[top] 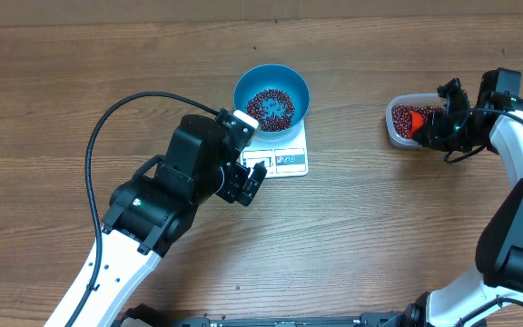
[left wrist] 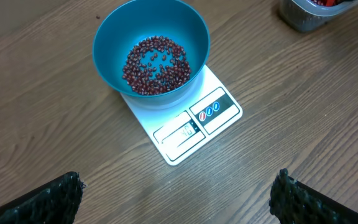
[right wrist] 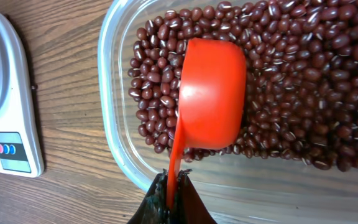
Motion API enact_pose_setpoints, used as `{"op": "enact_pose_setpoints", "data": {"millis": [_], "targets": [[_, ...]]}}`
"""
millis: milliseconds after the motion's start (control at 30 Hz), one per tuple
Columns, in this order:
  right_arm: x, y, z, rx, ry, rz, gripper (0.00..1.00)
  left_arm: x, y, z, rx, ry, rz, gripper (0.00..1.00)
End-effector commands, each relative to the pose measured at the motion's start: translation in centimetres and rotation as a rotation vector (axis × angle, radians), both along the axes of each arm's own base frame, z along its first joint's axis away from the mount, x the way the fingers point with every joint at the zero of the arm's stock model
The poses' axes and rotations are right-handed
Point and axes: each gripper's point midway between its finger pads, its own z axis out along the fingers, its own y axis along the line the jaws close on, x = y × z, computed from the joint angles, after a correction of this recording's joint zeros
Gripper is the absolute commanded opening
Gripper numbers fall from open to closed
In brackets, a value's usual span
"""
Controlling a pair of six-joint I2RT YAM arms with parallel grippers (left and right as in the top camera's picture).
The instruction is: Scoop item into bowl and weigh 150g on scale
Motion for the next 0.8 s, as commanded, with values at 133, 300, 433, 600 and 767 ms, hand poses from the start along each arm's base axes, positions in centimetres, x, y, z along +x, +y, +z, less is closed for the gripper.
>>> {"op": "enact_pose_setpoints", "data": {"millis": [133, 300, 433, 600, 767], "targets": [[0.6, 0.9, 0.1, 0.092, -0.015, 0.007, 0.04, 0.3, 0.2, 1.0, -0.014, -0.020, 0.021, 1.00], [0.5, -0.3, 0.3, 0.129, -0.013, -0.054, 0.04, 0.3, 0.2, 1.0, -0.014, -0.020, 0.021, 1.00], [0.4, -0.6, 0.4, 0.157, -0.018, -0.066, 0.04, 0.3, 0.2, 1.0, -0.014, -0.020, 0.021, 1.00], [-0.2, -0.7, -0.8, 0.179, 0.025, -0.110, 0.04, 0.3, 0.2, 1.0, -0.014, -0.020, 0.021, 0.99], [0.1, -1.1, -0.5, 0.253, 0.018, -0.158, 0.04, 0.3, 0.2, 1.0, -0.014, -0.020, 0.021, 1.00]]}}
